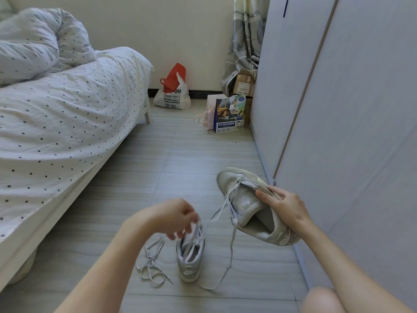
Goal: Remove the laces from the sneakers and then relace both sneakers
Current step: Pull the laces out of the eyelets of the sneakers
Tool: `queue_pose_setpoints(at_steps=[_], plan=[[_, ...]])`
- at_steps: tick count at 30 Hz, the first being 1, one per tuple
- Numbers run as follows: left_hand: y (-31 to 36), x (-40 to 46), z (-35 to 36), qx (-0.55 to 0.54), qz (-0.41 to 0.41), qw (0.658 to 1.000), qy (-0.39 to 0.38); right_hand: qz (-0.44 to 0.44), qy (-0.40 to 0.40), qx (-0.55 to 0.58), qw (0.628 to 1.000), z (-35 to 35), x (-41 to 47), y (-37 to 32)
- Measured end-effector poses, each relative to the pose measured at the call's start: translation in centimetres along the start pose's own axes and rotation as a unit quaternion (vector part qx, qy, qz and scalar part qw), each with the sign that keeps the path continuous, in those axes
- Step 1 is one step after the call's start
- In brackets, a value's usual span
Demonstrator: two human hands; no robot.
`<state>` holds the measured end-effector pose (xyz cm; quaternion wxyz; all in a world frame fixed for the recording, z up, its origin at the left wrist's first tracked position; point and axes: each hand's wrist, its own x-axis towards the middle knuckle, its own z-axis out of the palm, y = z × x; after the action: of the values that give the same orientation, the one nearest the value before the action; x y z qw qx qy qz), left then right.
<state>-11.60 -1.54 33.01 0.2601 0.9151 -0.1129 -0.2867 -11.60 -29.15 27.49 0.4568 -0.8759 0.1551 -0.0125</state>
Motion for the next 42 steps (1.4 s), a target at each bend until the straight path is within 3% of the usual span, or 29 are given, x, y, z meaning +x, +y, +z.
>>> queue_pose_setpoints(at_steps=[2,3,6,7,11,16,18,20,23,26,28,29,32,34,36,39,42], plan=[[-0.1,0.7,0.4,0.124,0.002,0.991,0.042,-0.035,-0.020,0.051,0.998,0.0,-0.8,-1.3],[-0.1,0.9,0.4,0.117,0.011,0.989,0.089,-0.053,-0.033,0.079,0.995,0.1,-1.2,-1.9],[-0.1,1.4,-0.3,-0.052,0.047,0.963,0.262,-0.104,-0.065,0.168,0.978,0.4,-2.4,-3.6],[-0.1,1.5,-0.6,-0.095,0.060,0.953,0.280,-0.120,-0.069,0.196,0.971,0.6,-2.8,-4.2],[0.4,1.3,-0.5,-0.159,0.095,0.959,0.213,-0.158,-0.062,0.256,0.952,1.0,-3.9,-6.0],[0.6,0.4,-1.3,-0.127,0.158,0.916,0.347,-0.151,-0.059,0.298,0.941,0.5,-4.1,-6.2],[0.7,0.2,-1.4,-0.182,0.149,0.889,0.393,-0.141,-0.056,0.304,0.941,0.3,-3.9,-6.1],[1.0,0.0,-1.6,-0.328,0.148,0.840,0.405,-0.132,-0.051,0.312,0.940,0.1,-3.7,-6.0],[1.5,-0.5,-2.1,-0.547,0.201,0.739,0.338,-0.122,-0.044,0.318,0.939,-0.3,-3.5,-5.6],[1.6,-0.4,-2.2,-0.622,0.233,0.698,0.267,-0.126,-0.046,0.320,0.938,-0.6,-3.6,-5.4],[1.6,0.2,-1.9,-0.610,0.219,0.711,0.272,-0.131,-0.055,0.321,0.936,-0.7,-3.7,-5.4],[1.6,0.5,-1.7,-0.574,0.204,0.737,0.295,-0.135,-0.060,0.320,0.936,-0.6,-3.7,-5.4],[0.9,1.1,-0.8,-0.292,0.164,0.852,0.403,-0.147,-0.072,0.311,0.936,-0.6,-3.6,-5.4],[0.0,1.4,0.0,-0.084,0.139,0.915,0.369,-0.147,-0.081,0.314,0.935,-0.7,-3.7,-5.4],[-0.6,1.5,0.4,0.015,0.080,0.952,0.296,-0.146,-0.082,0.315,0.934,-0.9,-3.6,-5.2],[-0.9,1.4,0.1,-0.012,0.067,0.947,0.315,-0.153,-0.074,0.280,0.945,-0.9,-3.4,-5.0],[-0.5,1.1,-0.2,-0.059,0.131,0.905,0.400,-0.157,-0.079,0.196,0.965,-0.6,-3.4,-4.6]])
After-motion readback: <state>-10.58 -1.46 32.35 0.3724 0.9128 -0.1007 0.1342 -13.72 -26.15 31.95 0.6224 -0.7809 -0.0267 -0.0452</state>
